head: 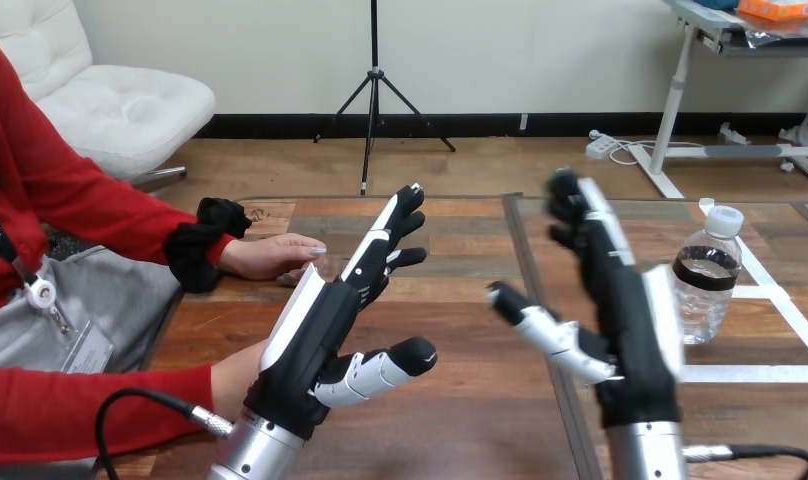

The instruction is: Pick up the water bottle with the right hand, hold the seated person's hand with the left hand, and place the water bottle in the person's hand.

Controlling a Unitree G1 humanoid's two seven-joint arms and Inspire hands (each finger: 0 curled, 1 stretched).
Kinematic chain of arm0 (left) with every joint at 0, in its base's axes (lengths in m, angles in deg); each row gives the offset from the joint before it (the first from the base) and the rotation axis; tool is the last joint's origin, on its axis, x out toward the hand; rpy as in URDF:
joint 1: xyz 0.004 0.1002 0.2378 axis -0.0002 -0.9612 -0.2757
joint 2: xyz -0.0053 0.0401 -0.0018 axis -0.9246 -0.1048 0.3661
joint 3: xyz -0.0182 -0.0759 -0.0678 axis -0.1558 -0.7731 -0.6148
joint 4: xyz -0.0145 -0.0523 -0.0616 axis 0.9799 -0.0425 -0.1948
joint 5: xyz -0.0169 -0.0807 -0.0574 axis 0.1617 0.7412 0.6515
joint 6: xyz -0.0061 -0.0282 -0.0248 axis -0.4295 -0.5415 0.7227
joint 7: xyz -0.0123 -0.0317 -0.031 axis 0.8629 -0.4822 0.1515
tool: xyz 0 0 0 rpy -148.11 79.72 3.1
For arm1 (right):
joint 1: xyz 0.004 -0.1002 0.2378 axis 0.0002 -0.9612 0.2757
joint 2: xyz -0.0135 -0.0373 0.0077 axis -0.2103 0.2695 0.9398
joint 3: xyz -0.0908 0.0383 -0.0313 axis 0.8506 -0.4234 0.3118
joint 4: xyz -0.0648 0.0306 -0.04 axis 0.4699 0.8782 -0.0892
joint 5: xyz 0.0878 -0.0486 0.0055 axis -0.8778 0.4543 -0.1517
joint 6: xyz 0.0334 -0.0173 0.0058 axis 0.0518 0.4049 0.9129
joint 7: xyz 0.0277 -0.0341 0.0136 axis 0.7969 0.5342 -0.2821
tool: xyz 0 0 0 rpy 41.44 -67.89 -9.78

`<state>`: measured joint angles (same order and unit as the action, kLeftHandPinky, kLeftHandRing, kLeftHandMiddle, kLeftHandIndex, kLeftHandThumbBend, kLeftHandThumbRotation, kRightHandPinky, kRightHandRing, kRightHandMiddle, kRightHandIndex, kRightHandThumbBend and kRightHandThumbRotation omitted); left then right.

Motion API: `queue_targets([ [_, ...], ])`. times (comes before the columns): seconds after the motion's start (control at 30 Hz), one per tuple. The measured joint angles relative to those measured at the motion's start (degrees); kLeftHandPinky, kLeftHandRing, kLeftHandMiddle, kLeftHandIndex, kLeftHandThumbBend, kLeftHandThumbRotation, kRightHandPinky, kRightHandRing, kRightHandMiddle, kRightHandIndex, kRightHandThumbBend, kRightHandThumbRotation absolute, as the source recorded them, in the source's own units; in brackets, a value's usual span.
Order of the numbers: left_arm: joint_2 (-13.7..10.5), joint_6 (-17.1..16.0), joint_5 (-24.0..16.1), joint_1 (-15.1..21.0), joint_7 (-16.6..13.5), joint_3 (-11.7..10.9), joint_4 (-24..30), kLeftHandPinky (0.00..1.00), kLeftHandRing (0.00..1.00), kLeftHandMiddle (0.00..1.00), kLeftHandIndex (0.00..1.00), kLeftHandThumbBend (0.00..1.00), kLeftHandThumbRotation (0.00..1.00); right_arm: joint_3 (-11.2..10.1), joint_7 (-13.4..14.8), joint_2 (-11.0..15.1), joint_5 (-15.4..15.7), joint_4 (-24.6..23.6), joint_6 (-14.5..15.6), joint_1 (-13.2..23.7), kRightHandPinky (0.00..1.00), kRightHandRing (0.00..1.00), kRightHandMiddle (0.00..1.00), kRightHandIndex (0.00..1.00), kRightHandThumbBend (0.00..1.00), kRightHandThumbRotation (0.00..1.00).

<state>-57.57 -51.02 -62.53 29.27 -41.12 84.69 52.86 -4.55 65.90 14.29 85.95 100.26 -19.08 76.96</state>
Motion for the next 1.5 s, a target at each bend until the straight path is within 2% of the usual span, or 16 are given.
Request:
queue_targets([
  [0.2,0.35,-0.29,-0.01,0.00,-0.01,0.00,-0.26,0.84,0.95,0.99,1.00,1.00,0.89,-1.38,3.79,0.60,1.81,0.03,-2.08,0.09,0.91,0.92,0.92,0.95,1.00,0.55],
  [0.53,1.13,-0.41,-0.08,0.00,-0.04,0.01,-0.35,0.83,0.95,1.00,1.00,1.00,0.89,-3.78,10.47,2.36,4.69,2.12,-5.71,2.17,0.91,0.94,0.95,0.98,1.00,0.56],
  [0.93,1.29,-0.52,-0.15,0.00,-0.04,0.02,-0.35,0.83,0.95,1.00,1.00,1.00,0.88,-5.82,15.27,4.25,5.02,4.32,-5.78,5.13,0.99,0.99,0.98,1.00,1.00,0.60],
  [1.5,1.04,-1.47,0.03,-0.01,-0.04,0.00,-0.35,0.83,0.95,1.00,1.00,1.00,0.88,-8.06,21.11,4.35,5.78,6.20,-3.65,7.20,1.00,0.97,0.95,0.99,1.00,0.62],
])
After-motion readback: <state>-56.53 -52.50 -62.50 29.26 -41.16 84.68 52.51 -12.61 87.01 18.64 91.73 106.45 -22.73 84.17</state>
